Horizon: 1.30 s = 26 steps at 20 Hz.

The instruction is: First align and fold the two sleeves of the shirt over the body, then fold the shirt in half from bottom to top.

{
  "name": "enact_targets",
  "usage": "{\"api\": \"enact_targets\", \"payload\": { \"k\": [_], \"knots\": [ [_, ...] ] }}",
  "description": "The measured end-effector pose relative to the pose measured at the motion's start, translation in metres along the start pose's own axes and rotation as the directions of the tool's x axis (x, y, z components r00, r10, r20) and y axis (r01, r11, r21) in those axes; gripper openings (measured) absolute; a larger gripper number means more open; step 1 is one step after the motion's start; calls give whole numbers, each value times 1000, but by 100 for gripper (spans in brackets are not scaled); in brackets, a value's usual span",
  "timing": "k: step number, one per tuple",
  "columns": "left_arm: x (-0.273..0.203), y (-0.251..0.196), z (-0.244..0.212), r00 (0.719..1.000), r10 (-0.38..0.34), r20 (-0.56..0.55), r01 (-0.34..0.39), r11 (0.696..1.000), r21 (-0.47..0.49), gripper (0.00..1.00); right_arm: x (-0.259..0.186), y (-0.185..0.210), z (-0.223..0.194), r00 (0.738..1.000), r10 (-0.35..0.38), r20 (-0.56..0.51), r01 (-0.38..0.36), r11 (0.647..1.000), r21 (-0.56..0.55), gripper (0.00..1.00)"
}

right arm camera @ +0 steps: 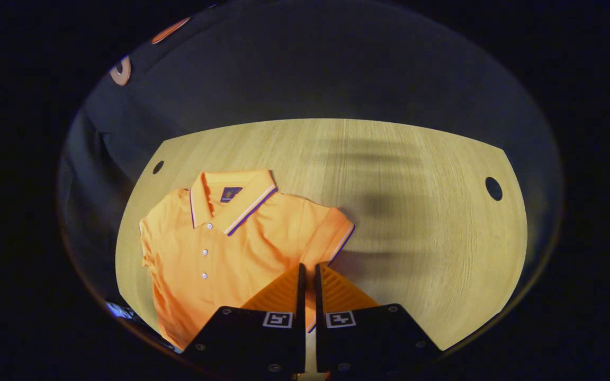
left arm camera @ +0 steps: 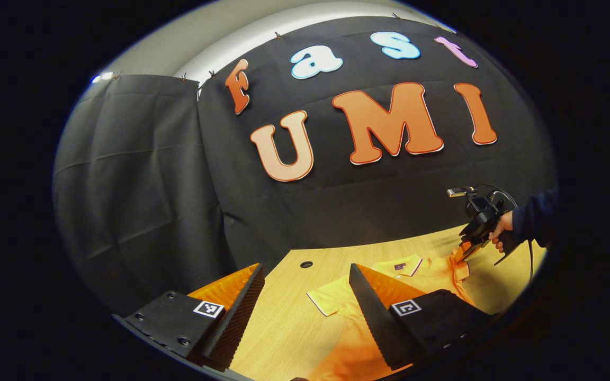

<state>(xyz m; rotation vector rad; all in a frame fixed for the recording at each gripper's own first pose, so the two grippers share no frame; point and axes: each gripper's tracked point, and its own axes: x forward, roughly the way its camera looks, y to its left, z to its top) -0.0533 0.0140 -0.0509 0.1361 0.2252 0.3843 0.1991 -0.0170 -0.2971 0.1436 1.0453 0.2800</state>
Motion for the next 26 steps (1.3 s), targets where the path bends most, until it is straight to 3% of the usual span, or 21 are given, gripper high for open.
{"api": "enact_targets", "payload": {
  "k": [3, 8, 11, 12, 13, 14, 16, 18, 22, 26],
  "knots": [
    [2, 6, -6, 1000, 14, -11, -14, 1000, -6, 100, 0, 24, 7, 999, 29, 17, -28, 999, -28, 8],
    [5, 14, -15, 999, 24, -29, -25, 999, -28, 99, -3, 69, 11, 989, 148, 19, -148, 989, -22, 25],
    [16, 17, -25, 998, 23, -62, -26, 999, -46, 99, -8, 63, 10, 992, 123, 32, -120, 991, -61, 36],
    [21, 18, -29, 997, 18, -74, -22, 998, -54, 99, -12, 60, 13, 993, 112, 47, -108, 991, -73, 48],
    [29, 19, -32, 996, 11, -85, -17, 998, -67, 100, -18, 59, 16, 992, 105, 65, -100, 992, -79, 49],
    [36, 17, -37, 995, -1, -100, -7, 997, -82, 99, -25, 58, 20, 991, 102, 87, -95, 992, -82, 69],
    [51, 18, -45, 991, -31, -130, 16, 994, -108, 99, -41, 56, 31, 986, 88, 142, -77, 994, -79, 75],
    [71, 17, -53, 985, -71, -157, 51, 991, -127, 99, -57, 53, 38, 977, 65, 205, -54, 997, -61, 90],
    [114, 17, -75, 957, -170, -235, 129, 975, -182, 99, -94, 48, 47, 944, -9, 329, 12, 1000, -7, 92],
    [157, 12, -112, 892, -290, -347, 215, 947, -239, 99, -133, 41, 39, 901, -101, 423, 80, 995, 67, 93]
  ]
}}
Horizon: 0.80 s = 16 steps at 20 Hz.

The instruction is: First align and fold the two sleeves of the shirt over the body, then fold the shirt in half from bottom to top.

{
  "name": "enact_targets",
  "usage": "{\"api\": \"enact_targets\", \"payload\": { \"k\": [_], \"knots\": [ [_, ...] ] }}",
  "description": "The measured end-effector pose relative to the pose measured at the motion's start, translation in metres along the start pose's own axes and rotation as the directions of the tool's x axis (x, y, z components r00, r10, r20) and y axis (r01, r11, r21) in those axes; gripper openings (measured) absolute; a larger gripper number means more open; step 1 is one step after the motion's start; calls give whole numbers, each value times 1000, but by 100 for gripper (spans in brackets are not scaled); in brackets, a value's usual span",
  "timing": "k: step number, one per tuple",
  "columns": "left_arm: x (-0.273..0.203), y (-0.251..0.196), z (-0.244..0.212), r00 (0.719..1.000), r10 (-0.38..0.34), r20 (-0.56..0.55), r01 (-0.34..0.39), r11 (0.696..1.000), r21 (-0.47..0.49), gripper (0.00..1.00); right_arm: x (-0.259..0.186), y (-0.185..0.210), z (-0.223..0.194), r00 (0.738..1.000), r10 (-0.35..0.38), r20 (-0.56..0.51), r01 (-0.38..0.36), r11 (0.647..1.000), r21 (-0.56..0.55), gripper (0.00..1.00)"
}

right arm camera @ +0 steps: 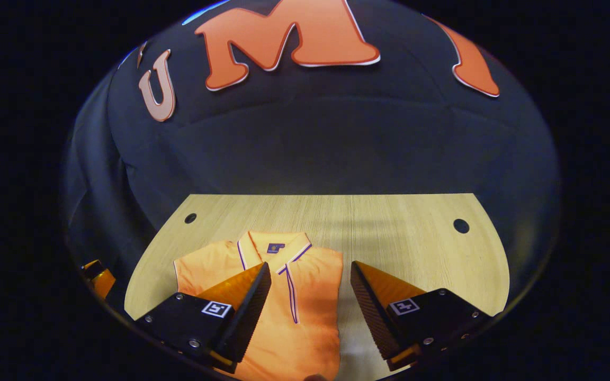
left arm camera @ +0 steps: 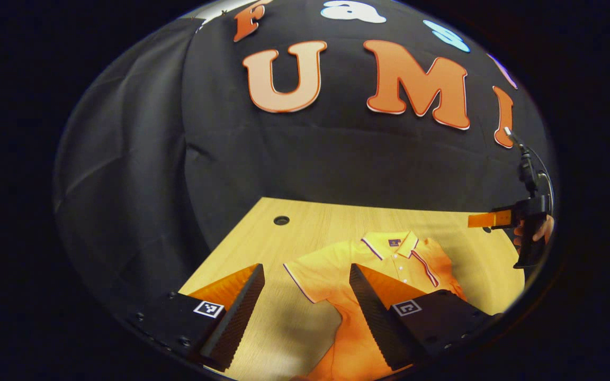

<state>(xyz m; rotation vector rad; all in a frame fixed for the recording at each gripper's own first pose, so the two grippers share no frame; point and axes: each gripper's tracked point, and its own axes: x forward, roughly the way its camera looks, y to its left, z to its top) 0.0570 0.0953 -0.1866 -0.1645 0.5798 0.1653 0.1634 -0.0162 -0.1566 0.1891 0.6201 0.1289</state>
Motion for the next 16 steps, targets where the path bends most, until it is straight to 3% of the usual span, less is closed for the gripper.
{"api": "enact_targets", "payload": {
  "k": [3, 7, 12, 16],
  "knots": [
    [33, 5, -19, 986, -59, -155, 56, 998, -21, 99, -32, -7, 3, 995, -74, 63, 74, 997, 5, 93],
    [78, 13, -42, 956, -65, -286, 63, 998, -17, 100, -75, -15, 1, 977, -167, 134, 167, 986, 12, 93],
    [119, 11, -72, 893, -110, -436, 115, 993, -15, 98, -119, -13, -6, 944, -261, 202, 250, 965, 79, 94],
    [150, 11, -86, 830, -143, -539, 103, 989, -105, 99, -156, -12, -18, 913, -338, 230, 325, 941, 92, 95]
  ]
}}
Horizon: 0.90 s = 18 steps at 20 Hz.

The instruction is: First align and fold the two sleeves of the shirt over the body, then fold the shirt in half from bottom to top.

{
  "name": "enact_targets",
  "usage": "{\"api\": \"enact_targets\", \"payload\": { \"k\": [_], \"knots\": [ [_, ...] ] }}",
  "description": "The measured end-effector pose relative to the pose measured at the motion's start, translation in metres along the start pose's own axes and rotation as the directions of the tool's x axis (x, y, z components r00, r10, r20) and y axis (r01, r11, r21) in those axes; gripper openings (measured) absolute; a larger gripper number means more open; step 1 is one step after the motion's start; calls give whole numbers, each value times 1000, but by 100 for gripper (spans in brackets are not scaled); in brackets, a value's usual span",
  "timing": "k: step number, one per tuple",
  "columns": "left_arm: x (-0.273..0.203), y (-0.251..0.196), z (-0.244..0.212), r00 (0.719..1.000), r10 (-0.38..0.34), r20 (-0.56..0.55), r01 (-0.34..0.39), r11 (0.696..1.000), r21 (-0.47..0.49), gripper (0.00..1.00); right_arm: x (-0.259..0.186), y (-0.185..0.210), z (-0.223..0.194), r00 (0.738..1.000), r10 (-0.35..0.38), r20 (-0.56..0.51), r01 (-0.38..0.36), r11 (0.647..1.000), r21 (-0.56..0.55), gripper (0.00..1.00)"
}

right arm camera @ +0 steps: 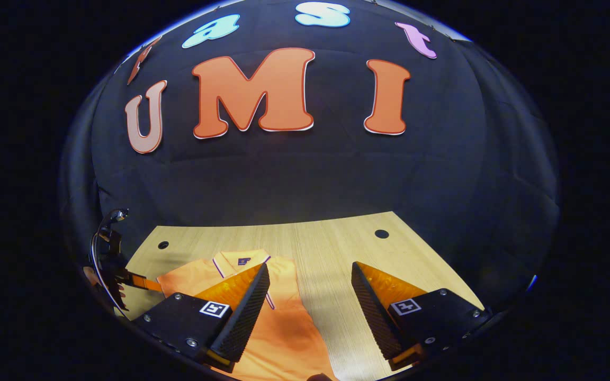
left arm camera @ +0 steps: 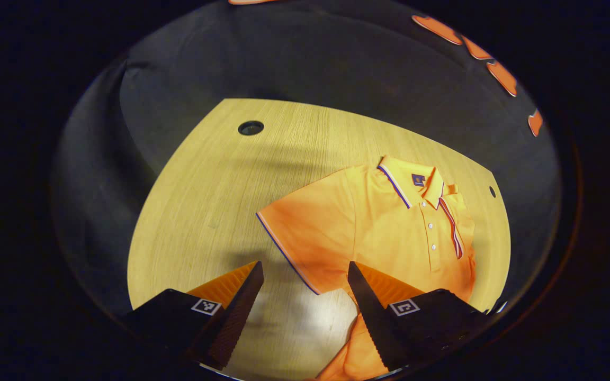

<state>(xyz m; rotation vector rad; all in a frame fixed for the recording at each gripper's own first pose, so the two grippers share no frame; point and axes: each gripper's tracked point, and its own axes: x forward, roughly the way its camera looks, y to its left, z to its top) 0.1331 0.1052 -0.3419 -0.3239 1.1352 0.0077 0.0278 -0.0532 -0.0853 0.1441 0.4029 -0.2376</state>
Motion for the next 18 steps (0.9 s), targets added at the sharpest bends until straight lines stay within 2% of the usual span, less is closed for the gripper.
{"api": "enact_targets", "payload": {
  "k": [8, 10, 11, 15, 17, 18],
  "knots": [
    [49, 23, 13, 987, 90, -133, -88, 996, 18, 99, -64, -36, -12, 990, -143, 7, 143, 990, 18, 96],
    [52, 25, 15, 982, 114, -149, -112, 993, 22, 90, -73, -47, -12, 984, -177, 12, 176, 984, 32, 96],
    [54, 25, 15, 980, 120, -156, -118, 993, 25, 89, -78, -53, -13, 981, -194, 13, 193, 980, 37, 96],
    [66, 24, 1, 966, 147, -213, -143, 989, 33, 90, -89, -62, -14, 976, -217, 8, 216, 976, 39, 96],
    [67, 19, 7, 969, 140, -202, -132, 990, 54, 71, -93, -64, -18, 975, -224, -7, 224, 974, 35, 96],
    [66, 14, 14, 978, 113, -178, -105, 993, 54, 71, -95, -63, -20, 976, -218, -8, 218, 975, 36, 96]
  ]
}}
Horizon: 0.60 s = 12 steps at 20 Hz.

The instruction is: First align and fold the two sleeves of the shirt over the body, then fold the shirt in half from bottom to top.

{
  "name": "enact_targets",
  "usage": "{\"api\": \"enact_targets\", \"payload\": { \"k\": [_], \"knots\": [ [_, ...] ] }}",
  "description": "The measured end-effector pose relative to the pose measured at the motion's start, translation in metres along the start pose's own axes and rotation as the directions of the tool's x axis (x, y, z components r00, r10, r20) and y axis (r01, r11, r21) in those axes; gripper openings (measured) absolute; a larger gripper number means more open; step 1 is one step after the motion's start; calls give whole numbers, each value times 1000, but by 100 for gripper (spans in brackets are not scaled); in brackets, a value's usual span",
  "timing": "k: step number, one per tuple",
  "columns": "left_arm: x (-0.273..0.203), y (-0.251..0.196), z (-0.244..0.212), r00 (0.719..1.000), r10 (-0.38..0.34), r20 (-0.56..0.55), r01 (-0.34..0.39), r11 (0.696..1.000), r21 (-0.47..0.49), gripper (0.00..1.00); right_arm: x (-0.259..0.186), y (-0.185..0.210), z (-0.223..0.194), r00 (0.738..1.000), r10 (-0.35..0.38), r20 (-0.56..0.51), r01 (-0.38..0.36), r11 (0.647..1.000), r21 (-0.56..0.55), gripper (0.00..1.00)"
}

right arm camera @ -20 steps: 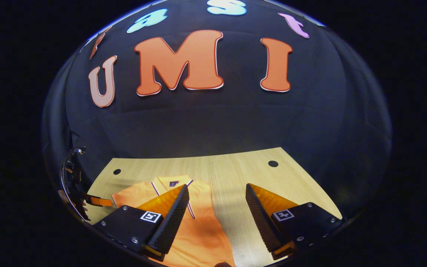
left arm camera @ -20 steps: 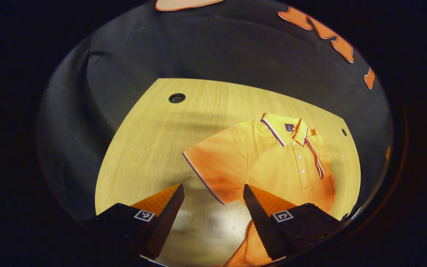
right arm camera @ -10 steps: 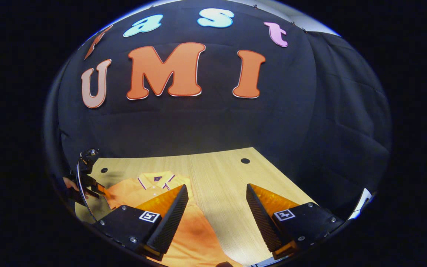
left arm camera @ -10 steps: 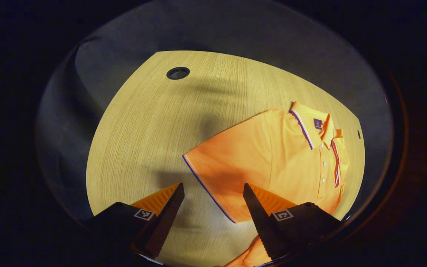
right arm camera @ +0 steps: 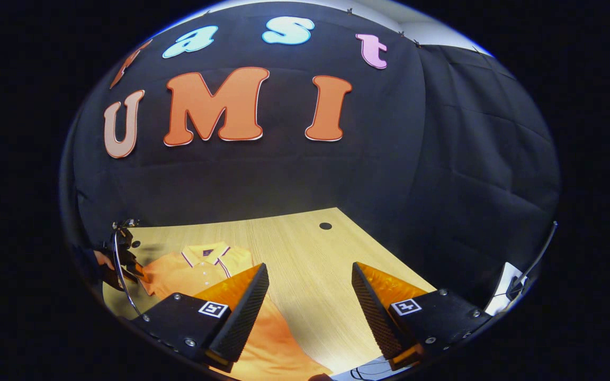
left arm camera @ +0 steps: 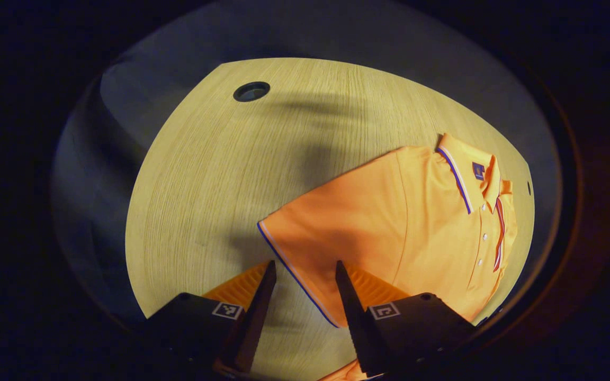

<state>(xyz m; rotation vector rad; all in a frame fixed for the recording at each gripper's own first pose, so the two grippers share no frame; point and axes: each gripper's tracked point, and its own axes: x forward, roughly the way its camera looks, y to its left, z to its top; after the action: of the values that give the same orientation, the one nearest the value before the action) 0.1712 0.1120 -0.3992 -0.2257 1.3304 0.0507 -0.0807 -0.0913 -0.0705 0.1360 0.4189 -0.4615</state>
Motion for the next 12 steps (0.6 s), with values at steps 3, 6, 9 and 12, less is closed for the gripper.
{"api": "enact_targets", "payload": {
  "k": [3, 6, 9, 12],
  "knots": [
    [1, -10, 3, 999, -43, 10, 42, 998, 53, 14, 1, -8, -5, 1000, -11, -2, 11, 1000, -14, 96],
    [-8, -21, 8, 994, -100, 37, 97, 993, 72, 4, -1, -10, -5, 1000, -8, -6, 8, 1000, -3, 96],
    [-24, -32, 23, 989, -118, 94, 105, 986, 130, 4, -1, -20, -9, 1000, -17, -14, 17, 1000, 0, 96],
    [-40, -54, 38, 978, -150, 147, 120, 973, 195, 4, 2, -23, -5, 1000, -15, -10, 15, 1000, 10, 96]
  ]
}}
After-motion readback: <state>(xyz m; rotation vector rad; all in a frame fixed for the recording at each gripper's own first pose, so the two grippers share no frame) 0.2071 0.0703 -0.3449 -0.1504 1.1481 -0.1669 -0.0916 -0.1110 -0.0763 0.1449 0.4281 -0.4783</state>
